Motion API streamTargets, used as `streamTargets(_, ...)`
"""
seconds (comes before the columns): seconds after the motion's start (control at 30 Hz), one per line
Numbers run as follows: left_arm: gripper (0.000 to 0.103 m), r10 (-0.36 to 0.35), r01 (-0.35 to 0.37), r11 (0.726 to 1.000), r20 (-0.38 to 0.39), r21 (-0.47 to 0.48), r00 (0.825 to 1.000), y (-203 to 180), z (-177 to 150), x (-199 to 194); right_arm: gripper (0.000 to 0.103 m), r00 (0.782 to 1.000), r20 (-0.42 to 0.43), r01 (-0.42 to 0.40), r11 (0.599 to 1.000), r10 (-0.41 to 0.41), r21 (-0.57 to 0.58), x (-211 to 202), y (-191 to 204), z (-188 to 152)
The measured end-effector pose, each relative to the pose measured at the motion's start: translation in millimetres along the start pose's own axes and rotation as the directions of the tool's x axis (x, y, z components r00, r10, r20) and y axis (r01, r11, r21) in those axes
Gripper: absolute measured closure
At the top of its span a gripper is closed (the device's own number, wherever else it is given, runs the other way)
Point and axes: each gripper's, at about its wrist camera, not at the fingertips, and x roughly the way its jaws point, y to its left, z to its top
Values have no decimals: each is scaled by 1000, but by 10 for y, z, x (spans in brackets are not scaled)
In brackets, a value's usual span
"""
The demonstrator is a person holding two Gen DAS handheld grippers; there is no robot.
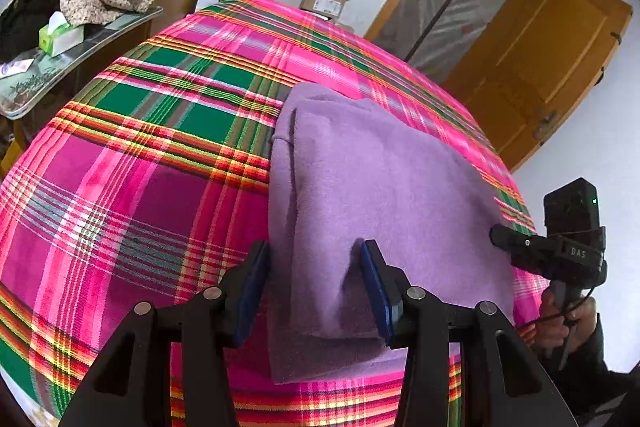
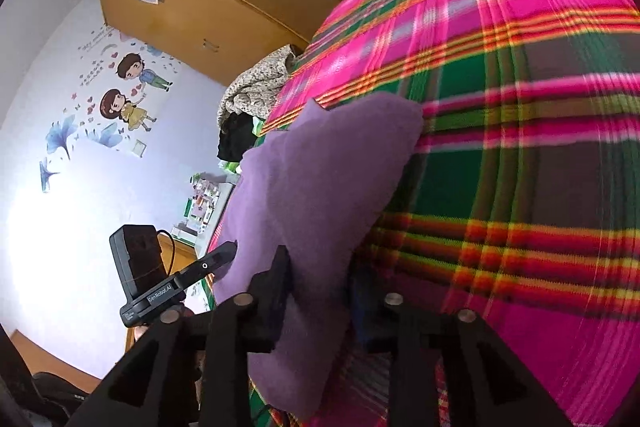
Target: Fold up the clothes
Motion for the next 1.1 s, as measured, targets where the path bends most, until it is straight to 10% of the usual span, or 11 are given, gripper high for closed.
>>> streamTargets(0.4,83,45,-46,998,14,45,999,-128,26,33,79,998,7,57,996,-57,-64,42,143,-10)
streamTargets(1.1,85,77,-103,977,146,184,986,-413,439,-247,82,992,113,80,973,-56,-215,-230,637,365)
